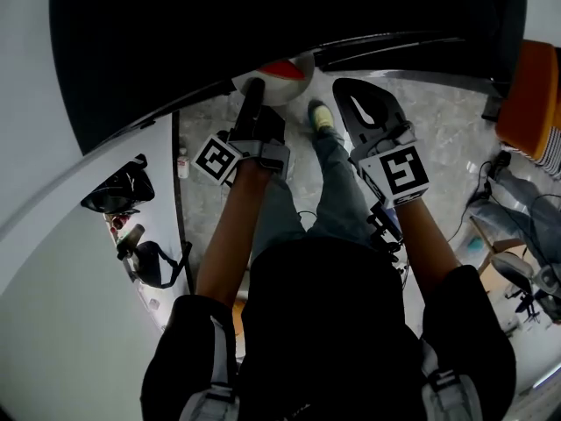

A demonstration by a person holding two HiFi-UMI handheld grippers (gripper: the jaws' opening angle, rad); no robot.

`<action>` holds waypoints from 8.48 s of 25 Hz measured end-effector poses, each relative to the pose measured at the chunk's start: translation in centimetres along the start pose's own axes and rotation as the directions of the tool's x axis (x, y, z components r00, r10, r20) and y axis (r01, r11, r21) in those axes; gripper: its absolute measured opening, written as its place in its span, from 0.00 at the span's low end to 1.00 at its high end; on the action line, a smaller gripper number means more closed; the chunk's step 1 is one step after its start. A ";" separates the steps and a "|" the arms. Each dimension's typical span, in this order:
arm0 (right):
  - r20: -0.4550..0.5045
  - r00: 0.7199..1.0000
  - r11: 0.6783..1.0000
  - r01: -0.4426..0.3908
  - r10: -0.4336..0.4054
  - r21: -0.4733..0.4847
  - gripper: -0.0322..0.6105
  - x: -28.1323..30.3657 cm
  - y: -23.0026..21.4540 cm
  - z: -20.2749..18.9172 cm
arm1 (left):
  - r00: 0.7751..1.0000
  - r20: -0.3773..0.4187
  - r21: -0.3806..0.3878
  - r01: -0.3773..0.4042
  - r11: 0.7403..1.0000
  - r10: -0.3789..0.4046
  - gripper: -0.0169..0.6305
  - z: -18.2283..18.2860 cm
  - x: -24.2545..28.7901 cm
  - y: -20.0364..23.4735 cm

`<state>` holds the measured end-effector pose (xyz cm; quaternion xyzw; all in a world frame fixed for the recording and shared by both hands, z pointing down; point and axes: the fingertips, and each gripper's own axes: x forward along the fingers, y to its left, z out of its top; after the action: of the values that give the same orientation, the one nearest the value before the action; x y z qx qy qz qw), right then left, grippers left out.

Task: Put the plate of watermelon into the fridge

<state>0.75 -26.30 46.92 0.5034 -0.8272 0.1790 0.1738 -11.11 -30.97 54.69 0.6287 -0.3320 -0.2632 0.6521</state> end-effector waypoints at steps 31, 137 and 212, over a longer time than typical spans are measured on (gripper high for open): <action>-0.024 0.999 0.999 0.030 -0.030 0.009 0.06 -0.6 -1.4 0.0 | 0.997 0.010 -0.001 -0.076 0.997 0.076 0.07 1.9 4.8 6.4; 0.233 0.972 1.000 0.025 -0.026 0.007 0.06 -11.7 -8.3 8.7 | 0.930 -0.157 0.937 0.035 0.347 0.332 0.09 -6.6 0.9 -11.1; 0.192 0.968 0.983 0.173 -0.159 -0.061 0.06 -39.6 21.3 -2.0 | 0.992 -0.123 0.970 0.123 0.208 -0.011 0.08 -19.0 -39.3 -24.7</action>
<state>-0.95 14.35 27.59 0.5784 -0.8011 0.0838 0.1291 -19.96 9.39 26.35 0.9232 -0.3668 0.0041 0.1149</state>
